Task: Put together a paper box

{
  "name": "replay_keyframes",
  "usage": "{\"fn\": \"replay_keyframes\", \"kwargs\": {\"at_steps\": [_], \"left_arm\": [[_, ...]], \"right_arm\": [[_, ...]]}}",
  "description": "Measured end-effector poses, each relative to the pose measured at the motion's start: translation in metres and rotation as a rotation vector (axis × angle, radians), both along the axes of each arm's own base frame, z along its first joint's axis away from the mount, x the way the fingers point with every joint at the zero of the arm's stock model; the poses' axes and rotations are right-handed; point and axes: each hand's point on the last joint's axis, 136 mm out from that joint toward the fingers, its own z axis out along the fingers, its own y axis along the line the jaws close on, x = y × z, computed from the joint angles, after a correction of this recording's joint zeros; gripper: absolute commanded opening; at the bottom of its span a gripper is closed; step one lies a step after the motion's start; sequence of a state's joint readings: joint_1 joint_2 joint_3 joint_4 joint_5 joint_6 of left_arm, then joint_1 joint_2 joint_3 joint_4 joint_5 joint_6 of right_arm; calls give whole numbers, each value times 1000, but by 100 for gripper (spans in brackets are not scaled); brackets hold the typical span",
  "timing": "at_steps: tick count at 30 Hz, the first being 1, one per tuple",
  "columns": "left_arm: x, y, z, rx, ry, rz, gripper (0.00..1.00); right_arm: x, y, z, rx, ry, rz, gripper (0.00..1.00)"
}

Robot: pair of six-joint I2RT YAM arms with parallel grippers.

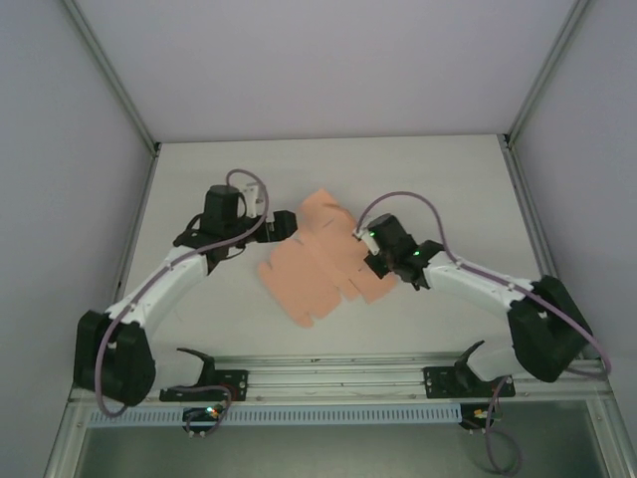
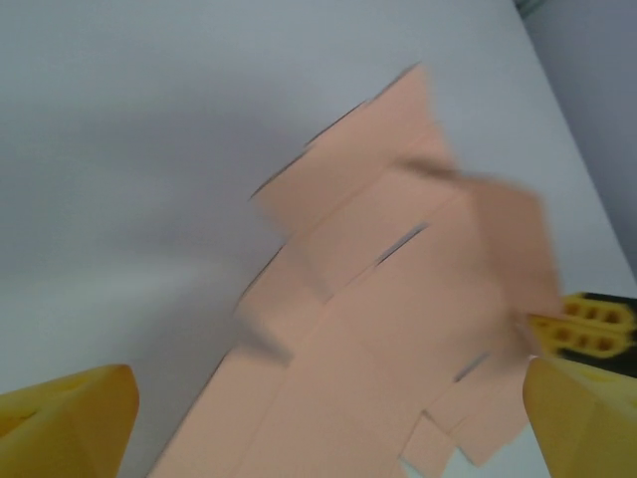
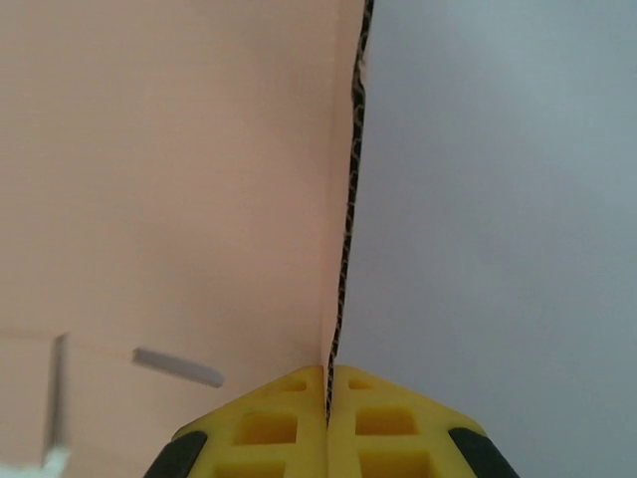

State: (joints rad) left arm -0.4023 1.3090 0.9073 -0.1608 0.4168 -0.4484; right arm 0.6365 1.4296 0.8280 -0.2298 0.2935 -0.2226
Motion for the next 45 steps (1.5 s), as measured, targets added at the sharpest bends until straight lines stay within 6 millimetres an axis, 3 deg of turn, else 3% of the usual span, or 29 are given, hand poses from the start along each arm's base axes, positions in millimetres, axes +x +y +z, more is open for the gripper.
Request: {"fn": "replay_keyframes", "kwargs": {"at_steps": [7, 10, 14, 18, 28, 36, 42, 45], "left_arm": [[17, -55, 10, -106, 15, -142, 100], [21, -75, 8, -135, 44, -192, 90], [20, -92, -2, -156, 92, -243, 68], [17, -99, -12, -164, 138, -262, 58], [11, -105, -21, -162, 181, -272, 58], [15, -105, -30, -155, 218, -235, 35], [14, -106, -34, -132, 241, -224, 8], [12, -105, -36, -103, 251, -218, 4]], "right_arm": [[15, 4, -12, -240, -91, 96, 0], [19, 7, -7, -251, -123, 114, 0], [21, 13, -2, -251, -149, 134, 0], [23, 18, 4, -232, -174, 140, 0], [26, 23, 10, -205, -197, 143, 0], [15, 29, 2, -231, -205, 204, 0], [14, 28, 1, -255, -228, 207, 0], [13, 27, -1, -265, -230, 213, 0]]}}
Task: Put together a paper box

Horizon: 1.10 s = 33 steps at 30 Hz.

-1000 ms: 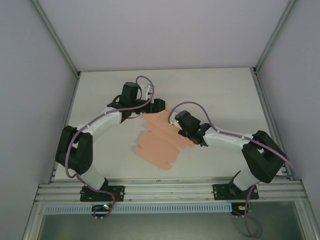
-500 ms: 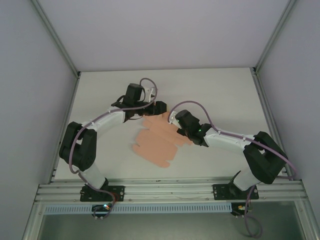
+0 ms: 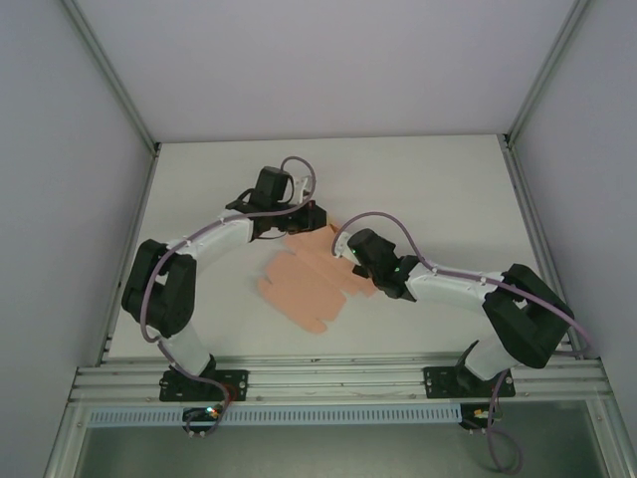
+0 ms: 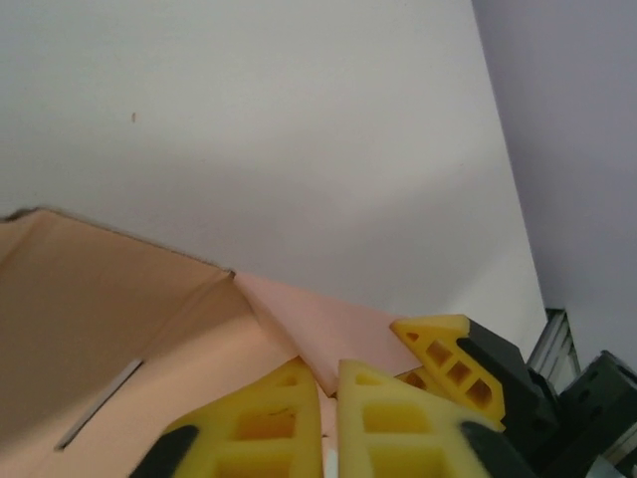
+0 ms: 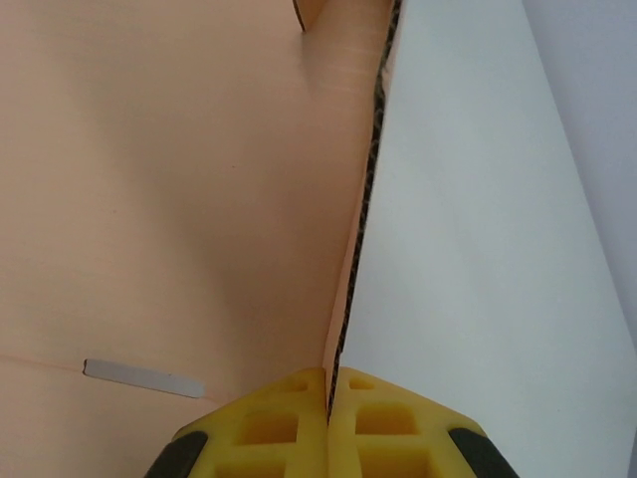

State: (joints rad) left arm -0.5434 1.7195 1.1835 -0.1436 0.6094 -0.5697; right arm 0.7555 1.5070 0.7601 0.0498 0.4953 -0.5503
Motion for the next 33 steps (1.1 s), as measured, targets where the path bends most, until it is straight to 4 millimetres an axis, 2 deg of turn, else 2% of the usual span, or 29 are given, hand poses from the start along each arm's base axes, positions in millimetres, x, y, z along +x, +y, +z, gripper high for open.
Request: {"fn": "replay_keyframes", "kwargs": {"at_steps": [3, 4, 6, 8, 10, 14, 17, 19, 22, 27, 33], "left_arm": [[-1, 1, -3, 28, 0, 1, 4], [-2, 2, -5, 40, -1, 2, 8], [-3, 3, -6, 56, -11, -4, 30], [-3, 6, -7, 79, -25, -2, 36], [-3, 11, -7, 102, -38, 4, 48], [-8, 32, -1, 141, -92, 35, 80], [-12, 65, 4, 164, -119, 103, 87], [-14, 89, 2, 176, -124, 160, 86], [-16, 117, -12, 198, -94, 221, 70], [-17, 129, -44, 248, -21, 235, 51], [-9, 155, -70, 302, 36, 309, 50]], "right_arm": [[-1, 0, 0, -8, -2, 2, 0], [-1, 0, 0, -9, -2, 1, 0], [-1, -1, -1, -12, -3, 0, 0], [-1, -1, 0, -17, -8, -1, 0], [-3, -1, 2, -11, -15, 1, 0], [-3, -1, 14, 13, -47, 5, 0], [-5, -3, 18, 23, -59, 1, 0], [-5, -7, 17, 24, -59, -5, 0], [-4, -9, 17, 30, -57, -17, 0], [-4, -10, 17, 40, -56, -26, 0], [-4, -10, 17, 51, -54, -32, 0]]}}
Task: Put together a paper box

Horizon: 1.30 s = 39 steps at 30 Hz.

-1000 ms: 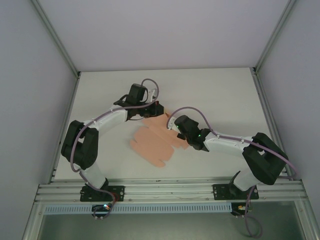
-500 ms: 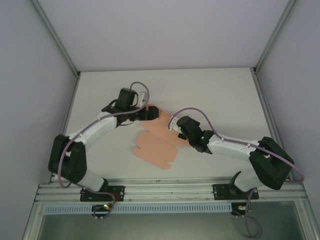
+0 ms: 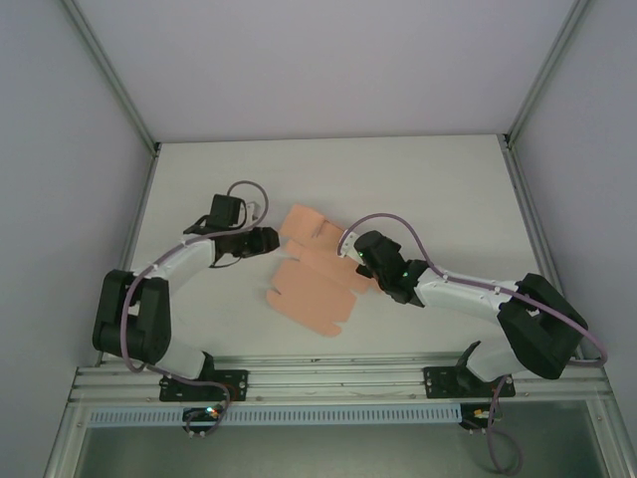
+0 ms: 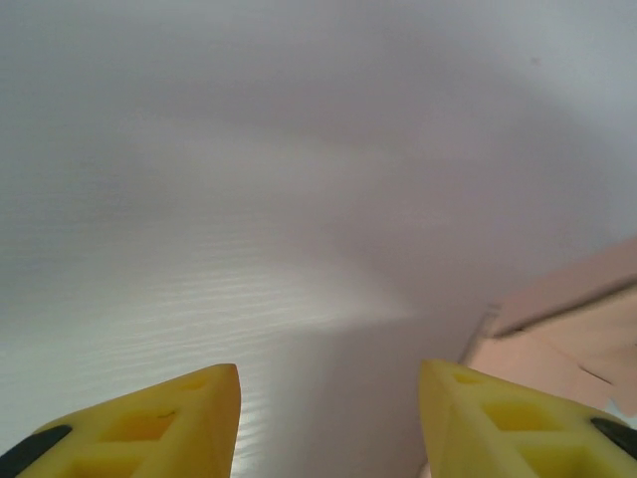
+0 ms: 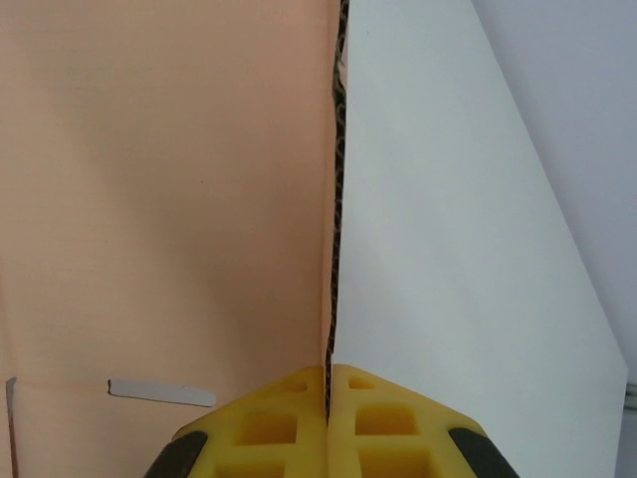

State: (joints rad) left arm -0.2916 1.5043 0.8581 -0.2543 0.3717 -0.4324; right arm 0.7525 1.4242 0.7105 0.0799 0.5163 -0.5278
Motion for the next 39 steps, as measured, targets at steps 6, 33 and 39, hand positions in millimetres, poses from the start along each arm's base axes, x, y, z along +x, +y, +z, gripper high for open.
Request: {"fn": "replay_keyframes", "kwargs": {"at_steps": [6, 33, 39], "left_arm": [[0, -1, -15, -14, 26, -32, 45], [-21, -91, 21, -446, -84, -332, 44], [-24, -97, 13, -433, -59, -345, 33]], "right_arm": [[0, 1, 1, 15, 1, -1, 0], [-4, 3, 4, 125, 21, -12, 0], [-6, 3, 5, 141, 14, -6, 0]]}}
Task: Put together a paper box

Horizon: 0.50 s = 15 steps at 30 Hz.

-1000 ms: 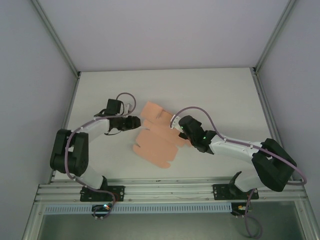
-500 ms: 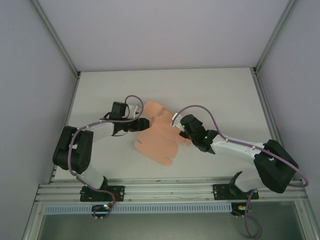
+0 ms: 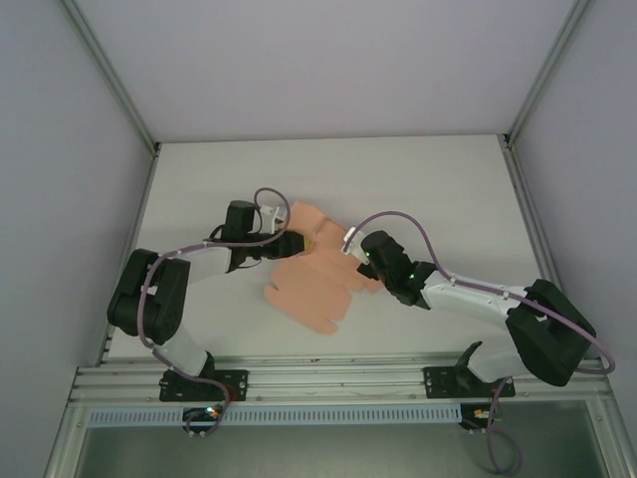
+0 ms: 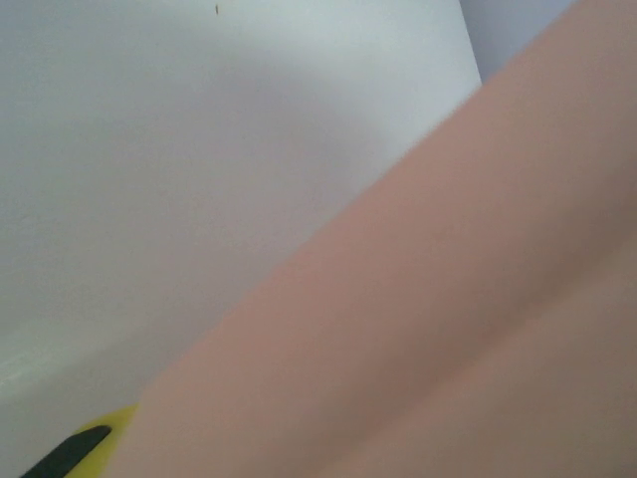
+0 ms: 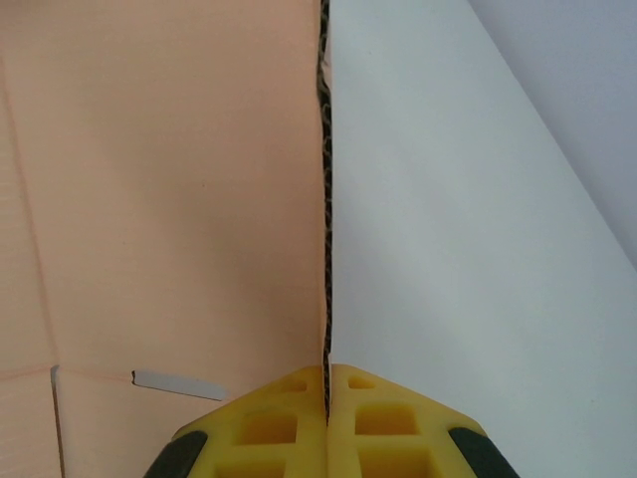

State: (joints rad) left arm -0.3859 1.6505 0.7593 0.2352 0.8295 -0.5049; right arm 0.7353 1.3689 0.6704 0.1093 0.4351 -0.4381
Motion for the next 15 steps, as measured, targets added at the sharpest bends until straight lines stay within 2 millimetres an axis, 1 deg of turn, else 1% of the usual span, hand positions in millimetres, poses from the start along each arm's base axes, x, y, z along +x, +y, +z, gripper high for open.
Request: {"fn": "replay_keyframes", "kwargs": {"at_steps": [5, 7, 10, 11, 12, 13, 15], "left_arm": [[-6, -2, -10, 44, 13, -21, 34], [-7, -1, -13, 66, 12, -27, 36], [-11, 3, -18, 97, 17, -39, 36], [-12, 3, -19, 103, 19, -42, 34], [-13, 4, -20, 107, 20, -46, 29], [-14, 4, -21, 109, 18, -51, 21], [-15, 3, -20, 102, 12, -59, 10]], "right_arm": [[-2, 1, 7, 26, -9, 13, 0], [-3, 2, 11, 41, -13, 23, 0], [-7, 3, 14, 59, -14, 39, 0], [-8, 3, 14, 65, -11, 46, 0], [-10, 3, 13, 68, -9, 51, 0], [-11, 3, 13, 73, -6, 56, 0], [-13, 3, 13, 81, -2, 65, 0]]}}
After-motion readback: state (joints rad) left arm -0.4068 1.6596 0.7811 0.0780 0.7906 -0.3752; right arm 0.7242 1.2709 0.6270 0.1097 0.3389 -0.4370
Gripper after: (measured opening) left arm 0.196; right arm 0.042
